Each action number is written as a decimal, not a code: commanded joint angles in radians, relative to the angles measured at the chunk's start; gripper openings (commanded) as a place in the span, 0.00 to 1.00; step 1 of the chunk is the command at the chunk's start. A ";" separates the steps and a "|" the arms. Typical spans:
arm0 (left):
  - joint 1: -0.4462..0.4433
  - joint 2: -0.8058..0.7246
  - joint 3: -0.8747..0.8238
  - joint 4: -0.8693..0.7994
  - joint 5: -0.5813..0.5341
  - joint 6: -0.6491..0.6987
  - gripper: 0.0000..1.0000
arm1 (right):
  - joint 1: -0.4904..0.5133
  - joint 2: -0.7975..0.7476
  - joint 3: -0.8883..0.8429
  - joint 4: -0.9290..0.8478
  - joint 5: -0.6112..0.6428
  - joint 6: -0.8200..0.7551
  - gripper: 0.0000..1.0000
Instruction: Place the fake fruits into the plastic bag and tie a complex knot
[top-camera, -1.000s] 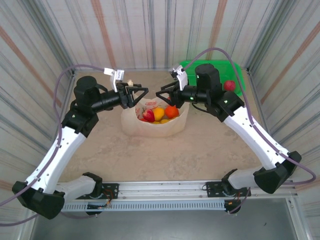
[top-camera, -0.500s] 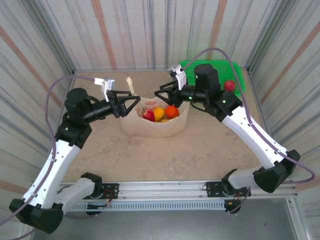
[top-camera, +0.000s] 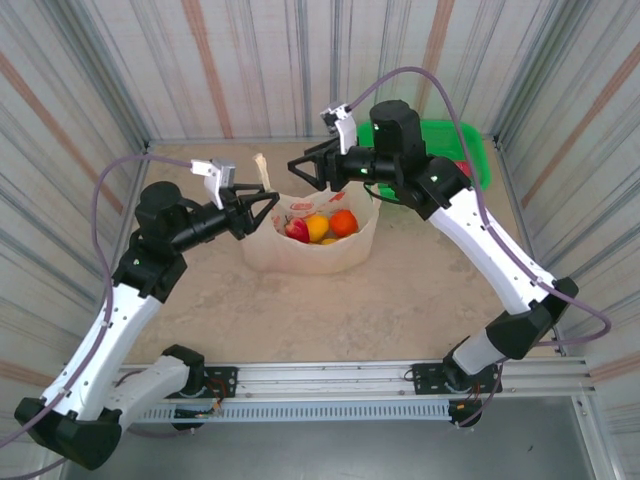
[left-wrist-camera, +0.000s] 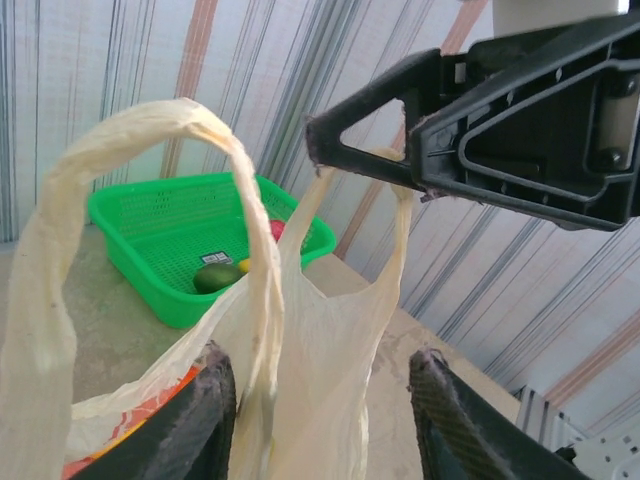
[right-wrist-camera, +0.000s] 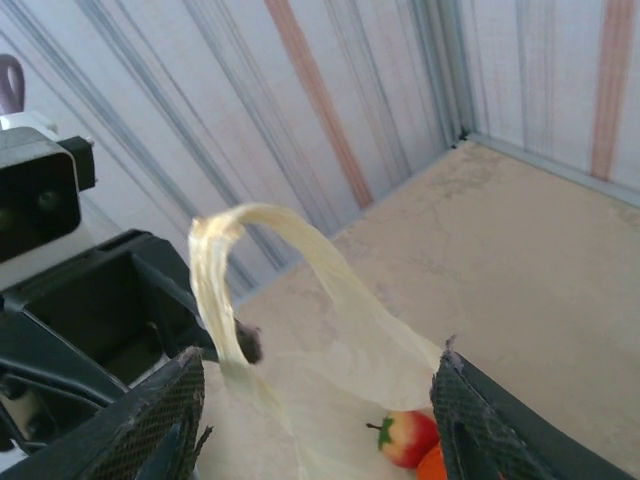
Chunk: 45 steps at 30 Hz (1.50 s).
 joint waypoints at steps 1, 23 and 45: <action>-0.006 -0.002 -0.009 0.014 -0.041 0.044 0.41 | 0.030 0.038 0.058 -0.054 -0.029 0.044 0.66; -0.008 0.016 -0.008 0.016 -0.066 0.056 0.26 | 0.084 0.253 0.302 -0.091 -0.071 0.108 0.45; -0.016 -0.121 -0.079 -0.045 -0.274 0.093 0.62 | 0.075 0.189 0.219 0.008 -0.177 0.107 0.04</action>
